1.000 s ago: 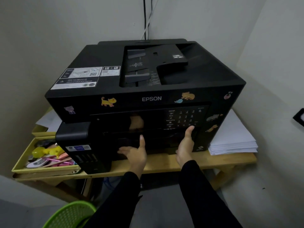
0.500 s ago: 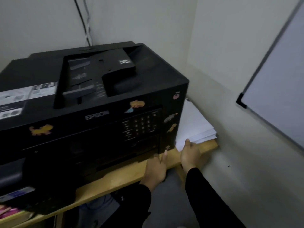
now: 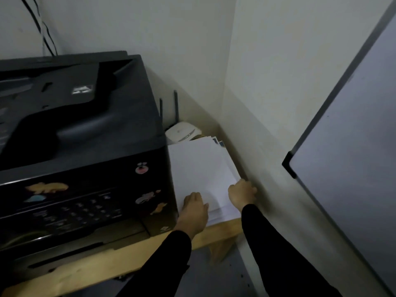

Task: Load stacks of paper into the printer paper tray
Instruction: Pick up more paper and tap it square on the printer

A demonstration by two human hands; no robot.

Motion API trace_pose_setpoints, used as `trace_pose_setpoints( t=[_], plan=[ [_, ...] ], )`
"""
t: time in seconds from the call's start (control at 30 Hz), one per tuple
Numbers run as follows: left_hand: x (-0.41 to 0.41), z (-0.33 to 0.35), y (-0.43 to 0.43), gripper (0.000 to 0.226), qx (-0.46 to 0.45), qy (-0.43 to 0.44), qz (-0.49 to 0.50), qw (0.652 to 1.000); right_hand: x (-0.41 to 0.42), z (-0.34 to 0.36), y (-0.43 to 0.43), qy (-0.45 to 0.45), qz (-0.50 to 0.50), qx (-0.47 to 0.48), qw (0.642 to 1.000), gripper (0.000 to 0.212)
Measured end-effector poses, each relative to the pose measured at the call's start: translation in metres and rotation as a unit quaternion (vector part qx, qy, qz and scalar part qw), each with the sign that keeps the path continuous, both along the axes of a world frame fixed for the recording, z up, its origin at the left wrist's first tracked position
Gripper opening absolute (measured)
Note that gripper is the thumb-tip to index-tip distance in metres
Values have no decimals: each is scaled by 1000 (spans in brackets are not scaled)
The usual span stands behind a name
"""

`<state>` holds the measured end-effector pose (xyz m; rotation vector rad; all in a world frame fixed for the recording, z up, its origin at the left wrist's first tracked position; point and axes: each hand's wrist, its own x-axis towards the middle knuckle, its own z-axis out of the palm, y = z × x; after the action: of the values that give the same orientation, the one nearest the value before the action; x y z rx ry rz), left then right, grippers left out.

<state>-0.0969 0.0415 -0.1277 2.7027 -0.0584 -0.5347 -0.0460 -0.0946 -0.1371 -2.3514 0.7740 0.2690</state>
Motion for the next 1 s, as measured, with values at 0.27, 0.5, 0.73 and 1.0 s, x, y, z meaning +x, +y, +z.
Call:
trace_pose_setpoints(
  t=[0.27, 0.5, 0.73, 1.0],
  plan=[
    [25, -16, -8, 34, 48, 20, 48, 998, 32, -6, 4, 52, 70, -27, 996, 30],
    [23, -20, -12, 31, 96, -11, 21, 995, 45, 8, 26, -24, 22, 43, 999, 27],
    [26, -9, -13, 29, 130, -23, -3, 991, 49, 13, 10, 15, 63, 85, 994, 26],
    [35, 47, -22, 34, 63, -69, 84, 992, 42, 34, -24, -76, 56, 186, 978, 23]
  ],
)
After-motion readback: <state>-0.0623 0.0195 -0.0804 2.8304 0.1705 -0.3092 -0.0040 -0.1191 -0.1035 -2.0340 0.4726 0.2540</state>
